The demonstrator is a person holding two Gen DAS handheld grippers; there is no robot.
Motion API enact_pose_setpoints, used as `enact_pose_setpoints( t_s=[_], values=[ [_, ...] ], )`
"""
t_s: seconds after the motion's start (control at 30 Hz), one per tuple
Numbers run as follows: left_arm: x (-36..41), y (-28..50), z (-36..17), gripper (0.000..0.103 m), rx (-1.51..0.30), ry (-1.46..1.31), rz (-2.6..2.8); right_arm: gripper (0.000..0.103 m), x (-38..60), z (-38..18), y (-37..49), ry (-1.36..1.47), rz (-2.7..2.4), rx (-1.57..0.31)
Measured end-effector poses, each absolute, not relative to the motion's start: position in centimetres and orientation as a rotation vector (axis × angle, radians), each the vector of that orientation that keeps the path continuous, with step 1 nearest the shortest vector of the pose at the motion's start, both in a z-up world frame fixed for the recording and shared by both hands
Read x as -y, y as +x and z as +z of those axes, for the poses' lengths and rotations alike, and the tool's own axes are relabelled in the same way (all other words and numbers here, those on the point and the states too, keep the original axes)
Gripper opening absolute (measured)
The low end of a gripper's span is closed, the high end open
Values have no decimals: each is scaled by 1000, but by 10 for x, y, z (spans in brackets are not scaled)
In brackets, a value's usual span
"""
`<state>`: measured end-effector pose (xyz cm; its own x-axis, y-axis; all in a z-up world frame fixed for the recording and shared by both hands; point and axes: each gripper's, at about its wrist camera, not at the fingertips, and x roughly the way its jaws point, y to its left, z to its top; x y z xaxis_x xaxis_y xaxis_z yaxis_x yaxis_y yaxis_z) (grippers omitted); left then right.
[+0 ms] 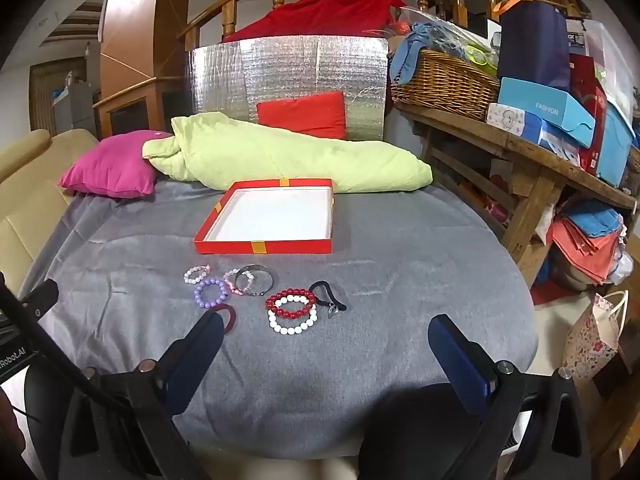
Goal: Organize jewelry
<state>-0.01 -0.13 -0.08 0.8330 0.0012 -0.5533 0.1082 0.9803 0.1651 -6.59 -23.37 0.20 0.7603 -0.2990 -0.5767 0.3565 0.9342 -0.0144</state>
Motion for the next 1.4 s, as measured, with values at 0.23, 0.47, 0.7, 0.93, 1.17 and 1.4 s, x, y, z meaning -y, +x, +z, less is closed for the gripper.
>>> enact_pose_setpoints(
  t_s=[0.23,0.47,0.7,0.93,1.17,1.4],
  values=[
    [-4,0,-2,103,-594,189,-57,103,228,4,-67,93,-353,-615],
    [-4,0,-3,103,-586,191,-56,103,229,1,-62,92,-352,-606],
    [-6,3,-5,103,-585,189,-55,103,228,0,-61,97,-349,-615],
    [-7,3,-7,103,-583,188,-52,103,229,-3,-57,108,-344,-627],
    [-6,7,-8,103,-590,189,-46,103,228,-5,-50,113,-335,-629],
    [-4,14,-11,103,-583,194,-40,103,229,-8,-41,127,-327,-654]
  ],
)
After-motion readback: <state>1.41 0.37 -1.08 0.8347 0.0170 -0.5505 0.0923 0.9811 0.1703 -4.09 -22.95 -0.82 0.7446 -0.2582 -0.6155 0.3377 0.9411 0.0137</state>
